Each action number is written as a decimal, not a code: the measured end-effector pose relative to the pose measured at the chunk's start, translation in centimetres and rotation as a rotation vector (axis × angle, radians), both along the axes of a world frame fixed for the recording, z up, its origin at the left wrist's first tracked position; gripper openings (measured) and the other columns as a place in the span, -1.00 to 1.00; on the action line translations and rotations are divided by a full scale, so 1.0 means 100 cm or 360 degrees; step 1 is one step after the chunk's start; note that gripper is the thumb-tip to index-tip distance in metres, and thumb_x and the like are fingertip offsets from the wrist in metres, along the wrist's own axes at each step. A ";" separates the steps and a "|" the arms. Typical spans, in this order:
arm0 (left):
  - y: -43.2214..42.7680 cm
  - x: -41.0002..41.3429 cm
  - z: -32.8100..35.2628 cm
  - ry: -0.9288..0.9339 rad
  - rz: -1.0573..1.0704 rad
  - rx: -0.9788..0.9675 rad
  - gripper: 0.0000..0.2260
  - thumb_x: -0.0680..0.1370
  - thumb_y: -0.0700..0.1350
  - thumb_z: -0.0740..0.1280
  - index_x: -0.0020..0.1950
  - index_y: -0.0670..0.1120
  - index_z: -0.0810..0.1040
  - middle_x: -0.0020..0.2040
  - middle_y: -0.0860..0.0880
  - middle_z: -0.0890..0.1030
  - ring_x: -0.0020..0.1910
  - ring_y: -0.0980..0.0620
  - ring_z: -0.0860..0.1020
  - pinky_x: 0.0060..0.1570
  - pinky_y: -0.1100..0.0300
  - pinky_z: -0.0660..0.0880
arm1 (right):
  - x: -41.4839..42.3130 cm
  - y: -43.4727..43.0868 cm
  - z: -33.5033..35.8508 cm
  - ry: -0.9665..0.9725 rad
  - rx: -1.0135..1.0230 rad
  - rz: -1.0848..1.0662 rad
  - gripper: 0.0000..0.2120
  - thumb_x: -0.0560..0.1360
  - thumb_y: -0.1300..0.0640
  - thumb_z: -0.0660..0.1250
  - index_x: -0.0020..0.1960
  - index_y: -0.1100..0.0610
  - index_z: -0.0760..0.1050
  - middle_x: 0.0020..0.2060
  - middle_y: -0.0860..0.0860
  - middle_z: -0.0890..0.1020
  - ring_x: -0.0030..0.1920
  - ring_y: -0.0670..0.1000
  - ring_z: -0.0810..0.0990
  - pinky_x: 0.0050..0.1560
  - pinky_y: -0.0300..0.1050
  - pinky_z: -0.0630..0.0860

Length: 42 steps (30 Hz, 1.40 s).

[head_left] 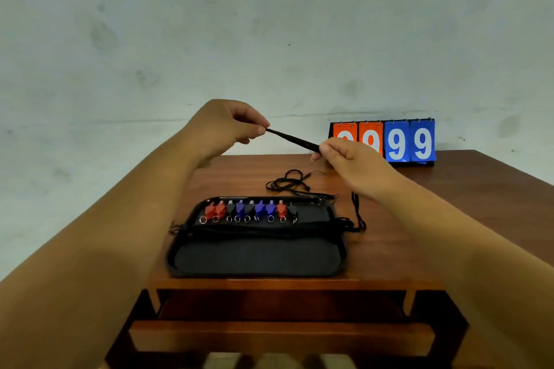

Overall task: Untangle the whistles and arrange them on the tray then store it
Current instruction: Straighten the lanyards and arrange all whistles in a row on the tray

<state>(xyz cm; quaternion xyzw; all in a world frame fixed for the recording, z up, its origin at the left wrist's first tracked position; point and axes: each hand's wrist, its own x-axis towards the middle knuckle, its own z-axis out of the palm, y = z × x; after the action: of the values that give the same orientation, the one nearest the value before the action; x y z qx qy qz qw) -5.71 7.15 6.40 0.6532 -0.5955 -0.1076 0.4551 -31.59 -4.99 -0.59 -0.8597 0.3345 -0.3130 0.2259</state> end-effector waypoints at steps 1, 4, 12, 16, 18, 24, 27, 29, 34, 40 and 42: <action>0.002 0.005 -0.001 0.0021 0.0009 -0.0005 -0.88 0.55 -0.13 0.55 0.01 0.09 0.80 -0.03 0.05 0.78 0.03 -0.02 0.73 0.17 0.09 0.66 | -0.002 0.000 0.002 0.0010 -0.0004 -0.0005 -0.68 0.78 -0.17 0.10 0.11 -0.21 0.64 0.01 -0.10 0.69 0.09 0.09 0.65 0.08 -0.03 0.57; 0.016 0.025 -0.002 0.0084 0.0042 -0.0028 -0.86 0.55 -0.17 0.54 0.02 0.07 0.80 -0.01 0.00 0.78 0.06 -0.04 0.72 0.20 0.06 0.67 | -0.001 0.001 0.007 0.0045 -0.0010 -0.0005 -0.67 0.77 -0.16 0.12 0.09 -0.20 0.67 0.03 -0.06 0.71 0.13 0.09 0.65 0.21 0.08 0.56; 0.053 0.066 -0.036 0.0043 0.0099 0.0043 -0.91 0.61 -0.12 0.51 0.04 0.07 0.79 -0.06 -0.02 0.77 -0.16 0.09 0.69 -0.10 0.31 0.60 | 0.000 0.004 -0.006 0.0054 0.0045 0.0055 -0.67 0.76 -0.17 0.18 0.21 -0.15 0.71 0.17 -0.21 0.70 0.22 -0.14 0.61 0.24 -0.16 0.48; 0.064 0.083 -0.063 -0.0027 0.0212 0.0087 -0.93 0.64 -0.07 0.47 0.06 0.08 0.75 -0.06 0.11 0.75 -0.16 0.18 0.64 -0.11 0.31 0.47 | 0.003 0.004 -0.022 0.0090 0.0128 0.0007 -0.68 0.75 -0.11 0.25 0.40 -0.07 0.65 0.35 -0.14 0.62 0.29 -0.15 0.49 0.31 -0.17 0.34; 0.066 0.091 -0.078 -0.0066 0.0258 0.0112 -0.93 0.65 -0.05 0.46 0.08 0.09 0.74 0.02 0.18 0.73 -0.05 0.26 0.62 -0.04 0.32 0.46 | 0.002 0.002 -0.033 0.0116 0.0134 -0.0022 -0.67 0.74 -0.09 0.28 0.43 -0.06 0.64 0.34 -0.14 0.62 0.30 -0.13 0.49 0.31 -0.13 0.34; 0.073 0.112 -0.129 0.0038 0.0392 0.0053 -0.94 0.66 -0.02 0.44 0.07 0.10 0.71 0.04 0.15 0.71 0.05 0.16 0.62 0.14 0.15 0.52 | -0.003 -0.007 -0.075 0.0017 0.0102 -0.0167 -0.77 0.70 -0.06 0.35 0.29 -0.12 0.71 0.09 -0.16 0.68 0.13 -0.11 0.61 0.13 -0.15 0.50; 0.075 0.119 -0.151 0.0080 0.0423 0.0066 -0.95 0.64 -0.01 0.46 0.05 0.10 0.73 0.00 0.12 0.72 0.04 0.12 0.64 0.06 0.20 0.48 | -0.007 -0.012 -0.097 -0.0032 0.0106 -0.0260 -0.78 0.68 -0.06 0.38 0.26 -0.09 0.72 0.03 -0.12 0.66 0.09 -0.09 0.61 -0.02 -0.24 0.45; 0.075 0.120 -0.161 0.0116 0.0448 0.0060 -0.95 0.64 -0.01 0.47 0.04 0.11 0.73 -0.02 0.12 0.72 0.02 0.12 0.64 0.03 0.21 0.48 | -0.010 -0.014 -0.110 -0.0071 0.0090 -0.0327 -0.81 0.68 -0.06 0.38 0.22 -0.09 0.72 0.04 -0.13 0.66 0.11 -0.06 0.61 -0.01 -0.21 0.45; 0.069 0.122 -0.186 0.0279 0.0512 0.0011 -0.92 0.62 -0.11 0.49 -0.01 0.06 0.75 -0.07 0.11 0.73 -0.11 0.27 0.64 -0.10 0.35 0.52 | -0.010 -0.014 -0.127 -0.0179 0.0062 -0.0424 -0.92 0.66 -0.03 0.41 0.04 -0.17 0.68 0.06 -0.16 0.65 0.13 -0.08 0.60 0.12 -0.09 0.43; 0.065 0.131 -0.202 0.0435 0.0457 0.0052 -0.91 0.60 -0.12 0.51 -0.02 0.07 0.78 -0.06 0.09 0.77 -0.09 0.17 0.67 0.05 0.20 0.53 | -0.013 -0.019 -0.132 -0.0169 0.0124 -0.0451 -0.90 0.65 -0.07 0.42 0.03 -0.13 0.71 0.07 -0.18 0.64 0.15 -0.06 0.59 0.26 0.05 0.56; 0.065 0.134 -0.204 0.0428 0.0438 0.0079 -0.89 0.61 -0.12 0.50 -0.02 0.08 0.78 -0.06 0.08 0.77 -0.06 0.13 0.67 0.10 0.15 0.56 | -0.013 -0.019 -0.133 -0.0181 0.0168 -0.0449 -0.90 0.64 -0.10 0.43 0.03 -0.14 0.72 0.09 -0.13 0.65 0.17 -0.04 0.59 0.25 0.05 0.54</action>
<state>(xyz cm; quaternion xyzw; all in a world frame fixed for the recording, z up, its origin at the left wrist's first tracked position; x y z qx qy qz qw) 7.64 13.68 -14.00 0.7191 -0.4316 -0.1453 0.5249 -32.92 -6.92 -13.85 -0.7719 0.4546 -0.3719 0.2431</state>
